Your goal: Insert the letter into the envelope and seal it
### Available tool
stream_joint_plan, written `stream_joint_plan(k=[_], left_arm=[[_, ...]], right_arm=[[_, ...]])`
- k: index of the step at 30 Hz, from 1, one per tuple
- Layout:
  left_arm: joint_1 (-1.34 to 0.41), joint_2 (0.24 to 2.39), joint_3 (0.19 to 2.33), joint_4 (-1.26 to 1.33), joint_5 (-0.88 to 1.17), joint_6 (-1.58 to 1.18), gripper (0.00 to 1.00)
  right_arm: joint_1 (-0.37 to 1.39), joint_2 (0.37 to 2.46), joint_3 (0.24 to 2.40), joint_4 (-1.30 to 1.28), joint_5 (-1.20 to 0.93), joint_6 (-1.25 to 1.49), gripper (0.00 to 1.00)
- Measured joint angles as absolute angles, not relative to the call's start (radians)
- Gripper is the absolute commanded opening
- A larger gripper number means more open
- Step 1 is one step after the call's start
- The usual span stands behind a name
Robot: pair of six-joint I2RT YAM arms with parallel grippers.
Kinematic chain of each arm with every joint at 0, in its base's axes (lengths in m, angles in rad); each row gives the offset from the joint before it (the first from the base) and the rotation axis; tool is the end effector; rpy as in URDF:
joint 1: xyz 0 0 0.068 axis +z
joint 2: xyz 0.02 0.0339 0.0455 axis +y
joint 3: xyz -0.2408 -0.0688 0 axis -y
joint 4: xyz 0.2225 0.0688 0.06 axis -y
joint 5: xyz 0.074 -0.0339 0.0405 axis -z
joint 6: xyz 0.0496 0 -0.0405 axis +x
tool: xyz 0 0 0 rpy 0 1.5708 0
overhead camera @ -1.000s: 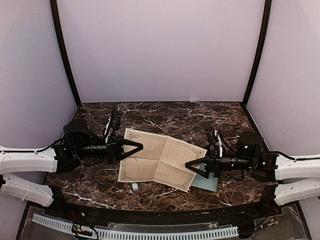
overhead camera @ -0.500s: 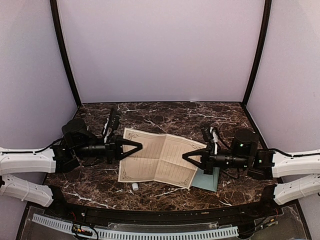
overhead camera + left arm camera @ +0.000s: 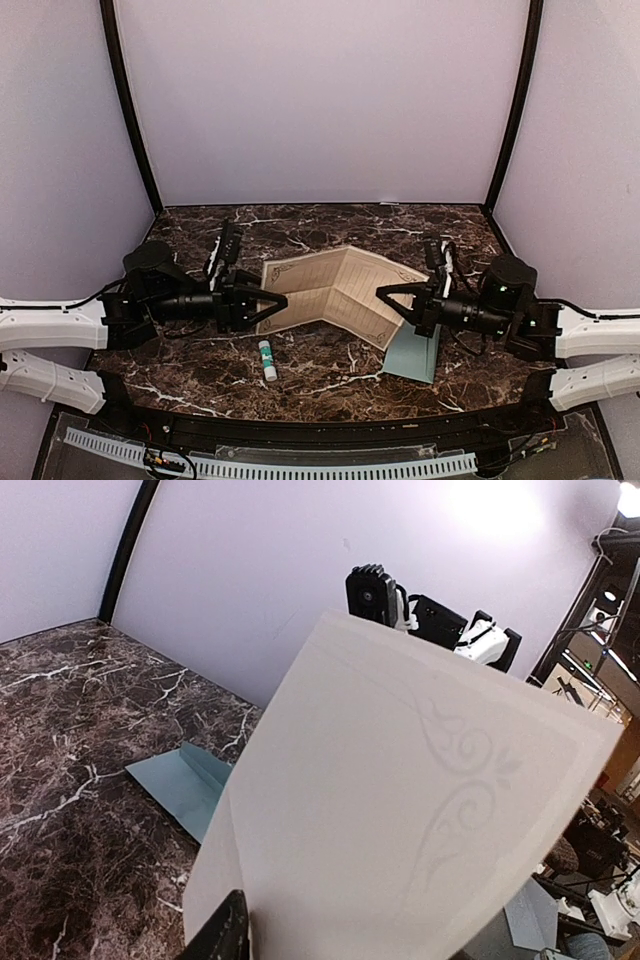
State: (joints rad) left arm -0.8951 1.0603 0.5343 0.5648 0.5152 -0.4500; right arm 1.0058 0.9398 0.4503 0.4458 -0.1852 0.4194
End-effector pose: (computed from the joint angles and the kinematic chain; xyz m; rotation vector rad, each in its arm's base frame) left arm 0.1323 -0.2041 0.2683 0.8141 1.5267 -1.4246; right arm 0.1128 0.1951 0.2509 -0.6573 1.6368 1.2230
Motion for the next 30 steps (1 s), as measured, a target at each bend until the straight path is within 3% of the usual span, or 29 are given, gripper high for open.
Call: stream_joint_plan(k=[8, 17, 19, 22, 24, 27, 30], left_arm=[[-0.955, 1.035, 0.534, 0.569, 0.493, -0.456, 0.47], [-1.051, 1.147, 0.574, 0.568, 0.458, -0.447, 0.48], [-1.074, 1.172, 0.59, 0.567, 0.445, -0.439, 0.52], [-1.105, 1.206, 0.609, 0.567, 0.413, -0.419, 0.87], [-1.117, 1.219, 0.615, 0.566, 0.398, -0.415, 0.97], [-1.122, 1.234, 0.622, 0.566, 0.379, -0.413, 0.99], [-1.122, 1.24, 0.622, 0.564, 0.348, -0.41, 0.91]], right_arm=[[1.006, 0.912, 0.448, 0.499, -0.143, 0.408, 0.0], [1.006, 0.98, 0.446, 0.609, -0.114, 0.413, 0.0], [1.006, 1.007, 0.446, 0.635, -0.114, 0.417, 0.0], [1.006, 1.042, 0.446, 0.666, -0.115, 0.422, 0.0], [1.006, 1.063, 0.446, 0.684, -0.118, 0.424, 0.0], [1.007, 1.084, 0.446, 0.707, -0.126, 0.425, 0.0], [1.007, 1.1, 0.443, 0.733, -0.142, 0.426, 0.0]])
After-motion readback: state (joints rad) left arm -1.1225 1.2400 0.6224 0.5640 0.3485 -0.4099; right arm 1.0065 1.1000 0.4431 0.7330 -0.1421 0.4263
